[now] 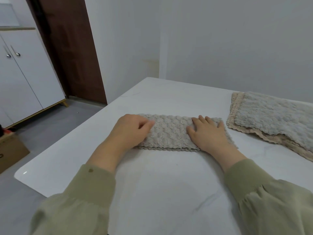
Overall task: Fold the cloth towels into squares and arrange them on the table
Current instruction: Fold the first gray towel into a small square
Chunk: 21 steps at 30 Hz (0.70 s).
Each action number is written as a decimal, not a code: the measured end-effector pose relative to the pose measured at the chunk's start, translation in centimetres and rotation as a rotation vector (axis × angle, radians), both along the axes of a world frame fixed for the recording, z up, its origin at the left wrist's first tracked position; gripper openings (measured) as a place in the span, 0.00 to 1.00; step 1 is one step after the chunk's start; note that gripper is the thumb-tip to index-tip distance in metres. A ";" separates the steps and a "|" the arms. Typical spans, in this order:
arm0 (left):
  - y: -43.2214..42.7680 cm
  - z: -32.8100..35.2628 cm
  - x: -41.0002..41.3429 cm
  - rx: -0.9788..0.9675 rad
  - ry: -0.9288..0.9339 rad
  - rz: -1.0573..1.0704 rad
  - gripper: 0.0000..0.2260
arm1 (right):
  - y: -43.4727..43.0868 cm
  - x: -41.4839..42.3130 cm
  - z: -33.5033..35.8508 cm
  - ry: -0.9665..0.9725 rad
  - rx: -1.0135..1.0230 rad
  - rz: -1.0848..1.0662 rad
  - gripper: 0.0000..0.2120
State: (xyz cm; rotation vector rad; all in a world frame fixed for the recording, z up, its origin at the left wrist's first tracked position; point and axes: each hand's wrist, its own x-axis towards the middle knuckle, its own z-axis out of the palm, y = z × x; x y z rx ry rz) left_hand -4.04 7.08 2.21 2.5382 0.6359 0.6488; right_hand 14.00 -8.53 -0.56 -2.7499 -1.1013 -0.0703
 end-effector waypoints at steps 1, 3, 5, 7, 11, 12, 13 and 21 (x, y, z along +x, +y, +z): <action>-0.6 0.1 1.1 0.097 -0.089 0.038 0.18 | 0.3 -0.3 0.2 -0.018 0.088 -0.008 0.23; -1.4 -0.3 3.7 0.231 -0.156 0.043 0.16 | 1.2 -1.1 0.8 -0.085 0.242 -0.005 0.21; -1.4 -1.3 6.3 0.257 0.011 0.037 0.17 | 2.2 -1.8 0.7 -0.120 0.236 0.056 0.21; -1.4 -2.4 7.9 0.252 0.289 0.025 0.20 | 3.0 -2.1 0.0 -0.065 0.099 0.129 0.22; -0.9 -3.2 8.3 0.154 0.550 0.015 0.24 | 2.1 -1.1 -0.2 0.074 -0.096 0.118 0.25; -0.8 -3.3 8.1 0.147 0.569 0.040 0.25 | 1.6 -0.6 -0.1 0.079 -0.116 0.099 0.26; -0.6 -3.2 8.0 0.147 0.589 0.065 0.26 | 1.1 0.0 0.0 0.085 -0.131 0.075 0.26; 0.1 -2.9 6.5 0.130 0.616 0.181 0.32 | -1.8 2.7 0.0 0.124 -0.113 -0.094 0.27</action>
